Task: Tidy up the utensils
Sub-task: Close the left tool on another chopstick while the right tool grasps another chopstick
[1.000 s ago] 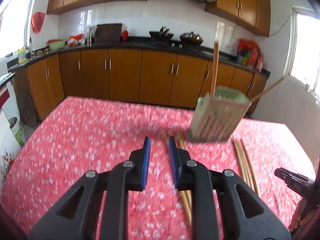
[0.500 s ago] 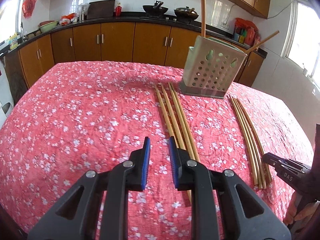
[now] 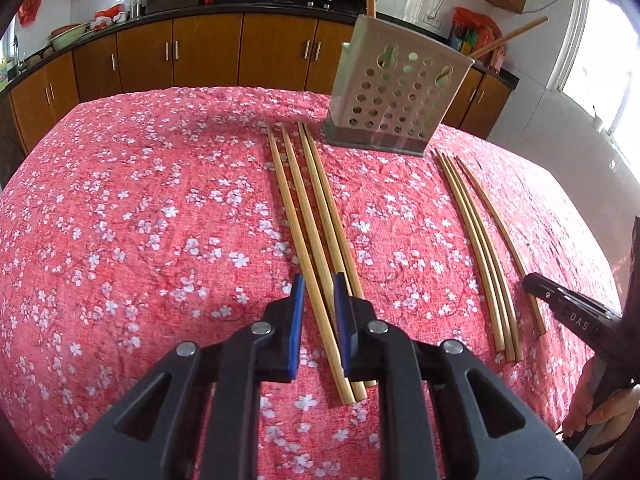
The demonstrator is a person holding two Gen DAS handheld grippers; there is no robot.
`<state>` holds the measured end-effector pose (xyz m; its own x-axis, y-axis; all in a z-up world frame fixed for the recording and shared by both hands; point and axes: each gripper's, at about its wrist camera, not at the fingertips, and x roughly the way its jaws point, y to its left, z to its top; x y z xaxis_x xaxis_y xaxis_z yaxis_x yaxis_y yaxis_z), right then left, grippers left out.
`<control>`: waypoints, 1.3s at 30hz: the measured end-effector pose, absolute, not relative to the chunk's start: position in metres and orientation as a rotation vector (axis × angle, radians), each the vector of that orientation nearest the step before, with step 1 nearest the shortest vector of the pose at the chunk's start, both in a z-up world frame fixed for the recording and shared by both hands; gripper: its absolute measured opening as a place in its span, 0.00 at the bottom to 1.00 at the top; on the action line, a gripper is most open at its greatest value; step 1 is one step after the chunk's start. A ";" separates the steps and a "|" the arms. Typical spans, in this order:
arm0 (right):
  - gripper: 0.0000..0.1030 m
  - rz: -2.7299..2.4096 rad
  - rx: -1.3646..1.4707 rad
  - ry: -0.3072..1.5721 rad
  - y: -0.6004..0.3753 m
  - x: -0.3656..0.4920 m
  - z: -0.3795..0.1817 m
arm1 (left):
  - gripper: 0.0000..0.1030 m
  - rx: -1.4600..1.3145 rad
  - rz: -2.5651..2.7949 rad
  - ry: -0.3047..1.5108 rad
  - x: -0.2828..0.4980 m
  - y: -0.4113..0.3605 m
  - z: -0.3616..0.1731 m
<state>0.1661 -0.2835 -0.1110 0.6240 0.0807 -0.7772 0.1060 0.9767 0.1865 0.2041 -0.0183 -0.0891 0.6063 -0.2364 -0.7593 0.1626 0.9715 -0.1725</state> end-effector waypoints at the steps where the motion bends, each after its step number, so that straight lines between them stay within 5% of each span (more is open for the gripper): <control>1: 0.08 -0.015 0.222 0.898 -0.283 0.166 -0.111 | 0.14 -0.083 -0.227 0.899 0.205 -0.020 -0.091; 39: 0.08 -0.080 0.199 0.874 -0.307 0.185 -0.116 | 0.09 -0.129 -0.083 0.878 0.208 0.053 -0.098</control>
<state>0.1845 -0.3075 -0.1163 0.6400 0.0114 -0.7683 0.1507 0.9786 0.1401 0.2076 0.0533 -0.0984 0.6362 -0.1257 -0.7613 0.0199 0.9890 -0.1466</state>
